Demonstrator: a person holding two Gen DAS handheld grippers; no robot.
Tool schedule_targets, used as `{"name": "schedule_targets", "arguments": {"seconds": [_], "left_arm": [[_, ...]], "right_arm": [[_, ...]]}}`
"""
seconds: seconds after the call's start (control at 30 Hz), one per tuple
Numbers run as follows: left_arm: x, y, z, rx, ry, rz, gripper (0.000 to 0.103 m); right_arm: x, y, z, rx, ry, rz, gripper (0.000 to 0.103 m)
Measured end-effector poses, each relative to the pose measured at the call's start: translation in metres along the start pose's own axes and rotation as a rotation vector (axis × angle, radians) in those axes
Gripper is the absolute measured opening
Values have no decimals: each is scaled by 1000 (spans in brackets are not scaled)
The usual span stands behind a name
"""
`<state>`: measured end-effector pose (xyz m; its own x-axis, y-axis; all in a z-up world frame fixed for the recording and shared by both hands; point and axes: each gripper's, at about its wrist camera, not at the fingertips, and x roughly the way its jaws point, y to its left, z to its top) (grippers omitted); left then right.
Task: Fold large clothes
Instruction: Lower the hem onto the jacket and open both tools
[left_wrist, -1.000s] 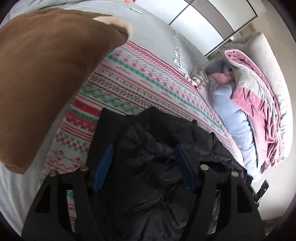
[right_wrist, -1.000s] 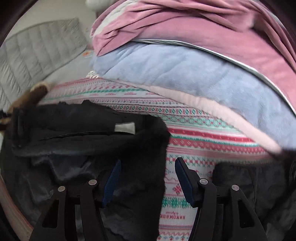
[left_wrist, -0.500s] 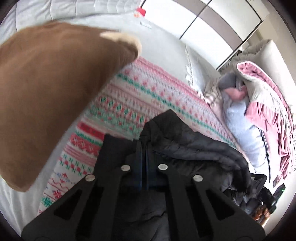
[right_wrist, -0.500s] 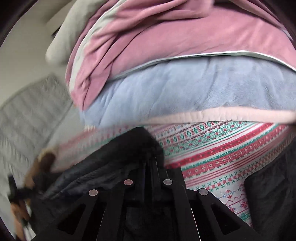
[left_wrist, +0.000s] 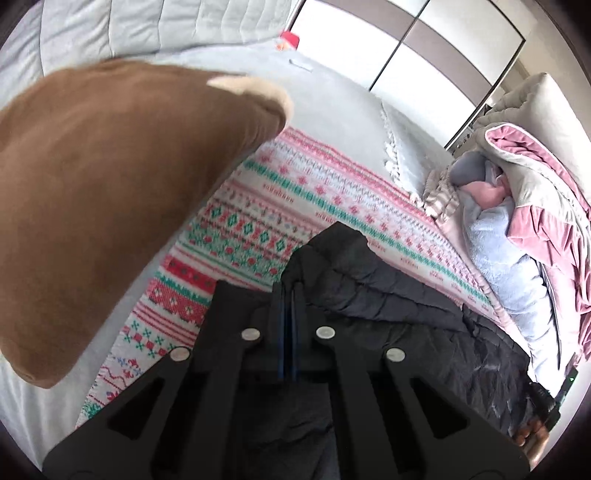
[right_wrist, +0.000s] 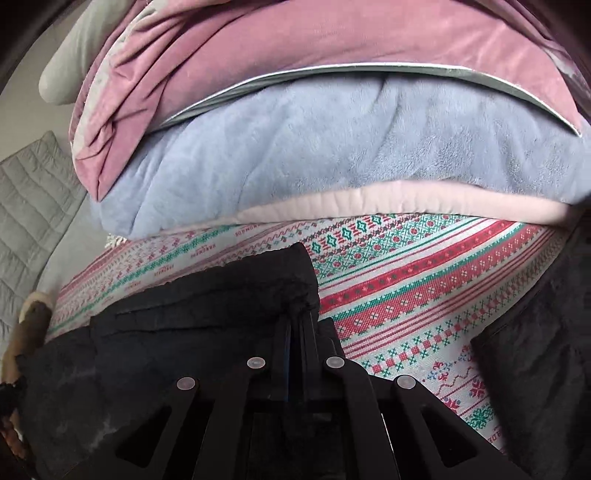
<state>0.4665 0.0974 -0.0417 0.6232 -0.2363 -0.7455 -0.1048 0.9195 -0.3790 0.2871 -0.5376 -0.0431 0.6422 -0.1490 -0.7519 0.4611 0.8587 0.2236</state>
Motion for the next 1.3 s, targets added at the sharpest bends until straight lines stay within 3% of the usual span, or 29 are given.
{"name": "schedule_targets", "arguments": {"seconds": [0.23, 0.3, 0.37, 0.47, 0.67, 0.8, 0.9, 1.03, 1.1, 1.17, 1.3], "left_arm": [[5, 6, -1, -61, 14, -4, 5], [-2, 6, 2, -93, 33, -16, 18], [-16, 3, 2, -86, 9, -27, 32], [-46, -17, -4, -6, -41, -10, 45], [-88, -56, -38, 95, -53, -34, 48], [-106, -95, -95, 265, 15, -50, 52], [-112, -105, -134, 277, 71, -117, 52], [-107, -119, -169, 347, 107, -138, 52], [-106, -127, -181, 395, 110, -135, 52], [-106, -134, -188, 412, 122, -162, 52], [-99, -143, -201, 452, 129, -176, 52]], "right_arm": [[2, 0, -5, 26, -6, -29, 7], [-5, 7, -4, 7, -1, -11, 18], [-24, 7, -3, 14, -8, 1, 44], [-62, 6, -8, 35, -51, 46, 66], [-117, 10, -31, 9, -43, 117, 69], [-135, 8, -65, -23, -2, 155, 69], [-140, -7, -90, 4, 49, 144, 69], [-147, -33, -111, 41, 83, 173, 68], [-151, -36, -119, 12, 90, 199, 62], [-151, -30, -122, -37, 101, 216, 48], [-144, -10, -129, -91, 127, 265, 46]]}}
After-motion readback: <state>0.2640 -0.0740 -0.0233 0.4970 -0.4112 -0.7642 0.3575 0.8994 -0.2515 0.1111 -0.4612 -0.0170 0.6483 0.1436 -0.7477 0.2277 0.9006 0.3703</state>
